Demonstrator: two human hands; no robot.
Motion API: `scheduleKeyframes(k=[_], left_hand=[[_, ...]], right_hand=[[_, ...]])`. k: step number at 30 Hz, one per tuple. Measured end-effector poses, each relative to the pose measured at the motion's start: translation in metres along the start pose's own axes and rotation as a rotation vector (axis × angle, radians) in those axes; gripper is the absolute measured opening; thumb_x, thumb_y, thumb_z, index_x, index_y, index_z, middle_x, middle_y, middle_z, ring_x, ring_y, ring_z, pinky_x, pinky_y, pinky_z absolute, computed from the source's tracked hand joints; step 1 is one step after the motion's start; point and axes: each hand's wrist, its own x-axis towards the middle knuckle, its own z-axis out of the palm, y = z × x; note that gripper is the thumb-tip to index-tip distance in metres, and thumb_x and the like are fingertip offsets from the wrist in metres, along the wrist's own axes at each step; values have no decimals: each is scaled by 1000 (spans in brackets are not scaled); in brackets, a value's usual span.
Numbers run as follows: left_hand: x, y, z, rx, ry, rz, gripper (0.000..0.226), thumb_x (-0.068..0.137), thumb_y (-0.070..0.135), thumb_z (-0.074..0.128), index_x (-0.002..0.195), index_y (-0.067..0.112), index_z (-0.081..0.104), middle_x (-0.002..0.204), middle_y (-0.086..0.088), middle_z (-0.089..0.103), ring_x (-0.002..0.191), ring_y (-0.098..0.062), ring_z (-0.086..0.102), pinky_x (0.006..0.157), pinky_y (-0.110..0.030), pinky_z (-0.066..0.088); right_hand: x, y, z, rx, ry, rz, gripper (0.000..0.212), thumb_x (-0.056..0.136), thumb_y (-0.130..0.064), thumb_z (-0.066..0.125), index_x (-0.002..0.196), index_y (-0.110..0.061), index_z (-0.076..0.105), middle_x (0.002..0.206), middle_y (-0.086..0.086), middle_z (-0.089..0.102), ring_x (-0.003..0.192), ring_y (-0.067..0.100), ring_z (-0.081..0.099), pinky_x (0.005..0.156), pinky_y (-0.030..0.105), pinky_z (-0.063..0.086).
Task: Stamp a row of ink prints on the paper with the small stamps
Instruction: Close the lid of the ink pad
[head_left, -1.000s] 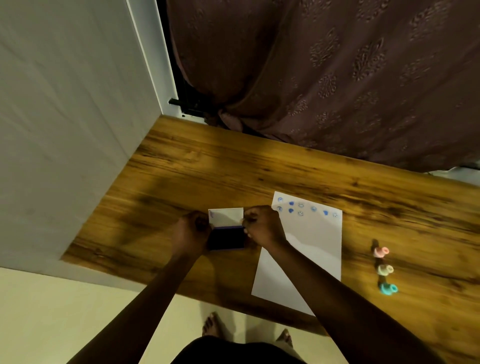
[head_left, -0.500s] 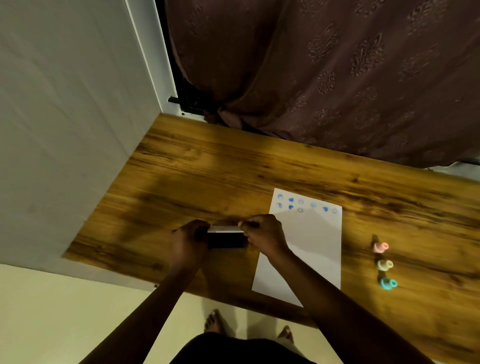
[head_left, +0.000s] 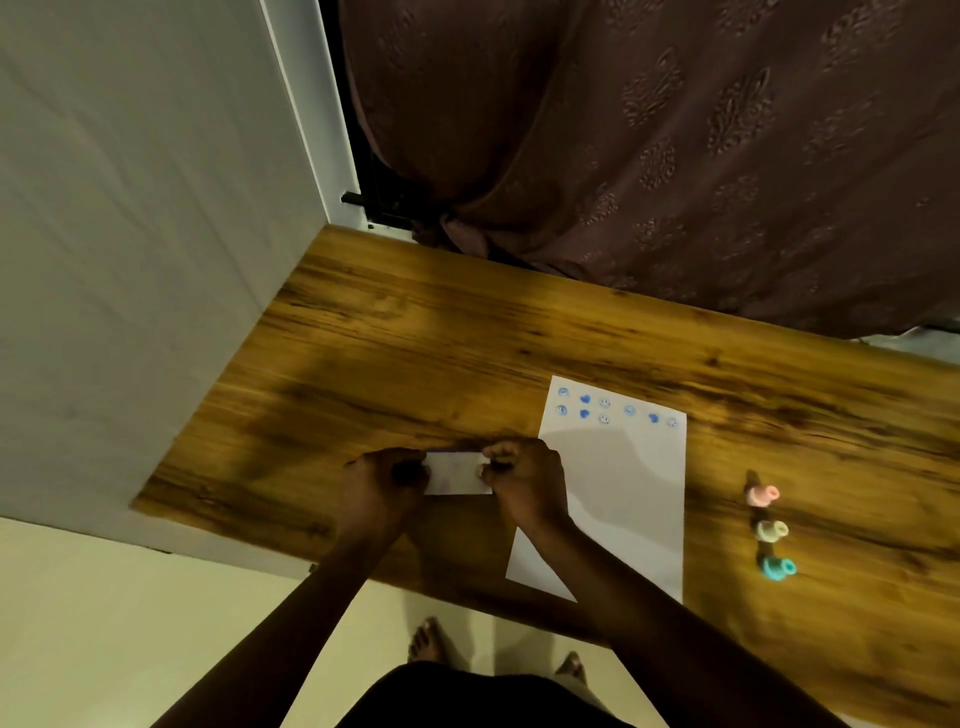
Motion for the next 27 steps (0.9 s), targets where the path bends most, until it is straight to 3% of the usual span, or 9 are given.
scheduleKeyframes(k=[4,8,12,14,18,20,23,27], left_hand=[[3,-3,2,7,18,-10,23,87,20,80,108,12,77,107,-6,79,96,-21,75,88,-31,59],[5,-3,2,-13,16,-37,18,85,17,82,102,14,78,101,-8,80,91,-22,75,89,-47,61],[8,0,2,77,28,16,10,85,19,81,94,20,78,94,-2,80,80,-13,72,80,-37,61],[11,1,1,113,-1,9,7,85,19,79,92,20,78,92,-3,79,78,-16,72,75,-36,60],[16,-2,5,136,24,-16,7,83,18,80,90,21,80,89,-3,80,69,-11,69,64,-20,48],[16,-7,7,88,24,-39,10,82,19,82,92,20,78,92,-4,80,73,-12,71,68,-27,56],[16,-9,8,-64,-6,-58,19,81,11,83,88,25,73,93,-8,77,86,-27,75,82,-50,61],[12,-6,10,-166,53,-89,42,79,0,83,80,38,66,89,-7,75,89,-37,74,84,-52,60]], right_hand=[[-2,-1,3,-49,28,-29,22,87,-22,80,108,-18,78,112,0,78,104,17,73,98,34,57],[-4,-1,4,-109,56,-45,21,87,-28,79,108,-25,78,111,-5,79,102,13,73,94,28,55],[-4,-1,4,-93,56,-42,24,87,-25,79,110,-22,77,112,-2,78,103,15,73,92,25,52],[-4,-1,5,-66,58,-41,25,87,-23,79,112,-19,76,113,-1,77,105,16,72,91,22,50],[-5,-1,6,-33,65,-22,25,89,-20,78,113,-16,73,114,2,76,106,18,71,87,19,48],[-5,0,6,2,63,-13,25,88,-20,78,112,-13,72,111,4,76,104,19,71,87,21,52],[-4,0,6,25,55,9,24,88,-20,78,109,-11,73,110,6,76,103,20,70,90,25,54],[-4,0,5,54,73,42,23,87,-16,79,109,-11,74,111,5,76,103,19,71,90,23,53]])
